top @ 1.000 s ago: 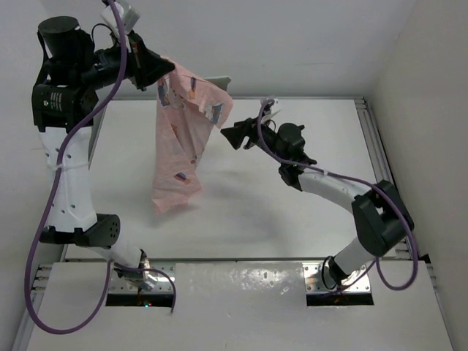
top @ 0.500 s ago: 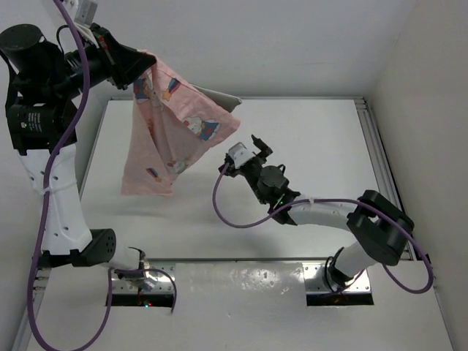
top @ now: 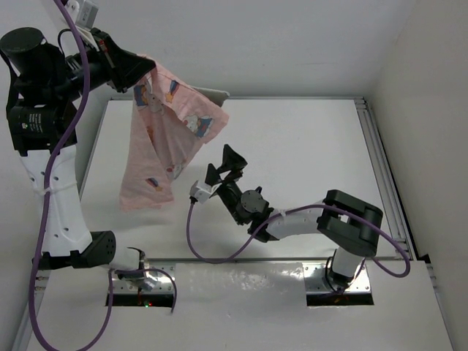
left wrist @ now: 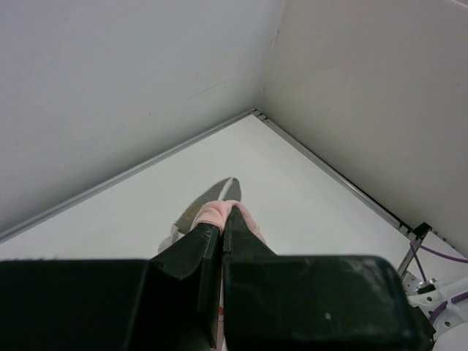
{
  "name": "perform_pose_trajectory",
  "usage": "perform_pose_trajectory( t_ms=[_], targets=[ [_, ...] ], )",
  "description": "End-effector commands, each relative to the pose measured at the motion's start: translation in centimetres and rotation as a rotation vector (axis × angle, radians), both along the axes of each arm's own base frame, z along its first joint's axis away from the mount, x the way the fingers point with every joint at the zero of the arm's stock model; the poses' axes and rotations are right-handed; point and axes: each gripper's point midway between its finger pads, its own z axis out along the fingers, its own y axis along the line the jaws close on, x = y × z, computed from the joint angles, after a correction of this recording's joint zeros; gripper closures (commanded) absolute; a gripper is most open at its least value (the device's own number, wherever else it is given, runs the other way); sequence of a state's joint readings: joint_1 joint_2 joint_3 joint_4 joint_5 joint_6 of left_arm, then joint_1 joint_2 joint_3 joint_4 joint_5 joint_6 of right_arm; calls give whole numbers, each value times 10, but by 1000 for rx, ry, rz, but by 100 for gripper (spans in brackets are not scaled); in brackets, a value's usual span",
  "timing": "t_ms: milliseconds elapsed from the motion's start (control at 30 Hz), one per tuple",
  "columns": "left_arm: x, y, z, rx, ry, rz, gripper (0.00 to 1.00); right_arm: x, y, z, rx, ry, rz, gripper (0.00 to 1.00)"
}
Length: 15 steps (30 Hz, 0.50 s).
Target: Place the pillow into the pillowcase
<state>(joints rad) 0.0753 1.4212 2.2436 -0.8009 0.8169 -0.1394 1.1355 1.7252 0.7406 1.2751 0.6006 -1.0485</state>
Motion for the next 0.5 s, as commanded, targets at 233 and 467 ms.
perform_pose_trajectory(
  t_ms=[233,467],
  targets=[
    [-32,-6,44,37,-216,-35,100,-8,6,88,223,-143,17,1],
    [-36,-10,45,33,-217,-64,100,29,27,90,248,-82,7,1]
  ],
)
